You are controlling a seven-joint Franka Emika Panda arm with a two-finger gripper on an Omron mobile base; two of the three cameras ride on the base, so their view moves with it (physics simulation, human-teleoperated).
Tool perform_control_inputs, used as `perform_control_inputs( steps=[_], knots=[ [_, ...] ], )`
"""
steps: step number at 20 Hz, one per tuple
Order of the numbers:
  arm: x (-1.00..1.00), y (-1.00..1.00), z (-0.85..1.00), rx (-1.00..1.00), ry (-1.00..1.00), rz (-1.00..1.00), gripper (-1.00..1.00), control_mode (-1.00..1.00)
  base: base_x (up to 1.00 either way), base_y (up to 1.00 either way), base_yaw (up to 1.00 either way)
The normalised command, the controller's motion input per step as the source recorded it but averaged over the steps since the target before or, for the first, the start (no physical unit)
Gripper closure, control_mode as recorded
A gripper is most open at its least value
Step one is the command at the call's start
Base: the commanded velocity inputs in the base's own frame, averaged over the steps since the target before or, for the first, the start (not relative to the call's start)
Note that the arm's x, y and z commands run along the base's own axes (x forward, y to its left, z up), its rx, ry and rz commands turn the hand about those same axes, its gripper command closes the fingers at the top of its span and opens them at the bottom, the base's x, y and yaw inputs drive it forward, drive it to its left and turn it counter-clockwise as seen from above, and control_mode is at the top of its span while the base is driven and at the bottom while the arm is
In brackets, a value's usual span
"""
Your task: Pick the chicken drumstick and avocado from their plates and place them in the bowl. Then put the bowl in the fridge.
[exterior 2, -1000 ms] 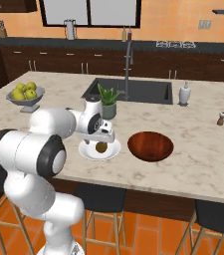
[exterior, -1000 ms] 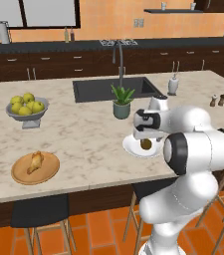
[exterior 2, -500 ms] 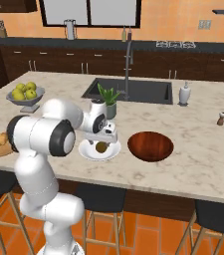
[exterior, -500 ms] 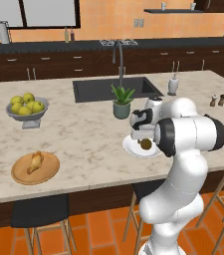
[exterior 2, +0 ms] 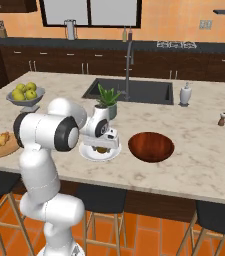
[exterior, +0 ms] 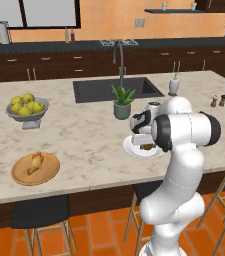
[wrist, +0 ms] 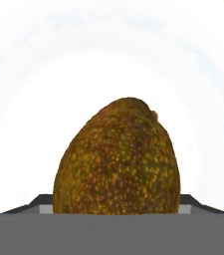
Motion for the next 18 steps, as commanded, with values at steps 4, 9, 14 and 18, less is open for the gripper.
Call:
perform_control_inputs(
  steps=[4,9,14,18],
  knots=[
    [-0.49,-0.05,0.71,0.00,-0.09,0.07,1.00,-1.00,0.00,0.00,0.00],
    [-0.15,-0.55,0.69,0.00,-0.01,0.02,1.00,-1.00,0.00,0.00,0.00],
    [0.02,-0.65,0.08,-0.08,0.02,0.00,1.00,-1.00,0.00,0.00,0.00],
    [0.09,-0.85,0.03,0.00,0.04,0.00,1.00,-1.00,0.00,0.00,0.00]
  ],
)
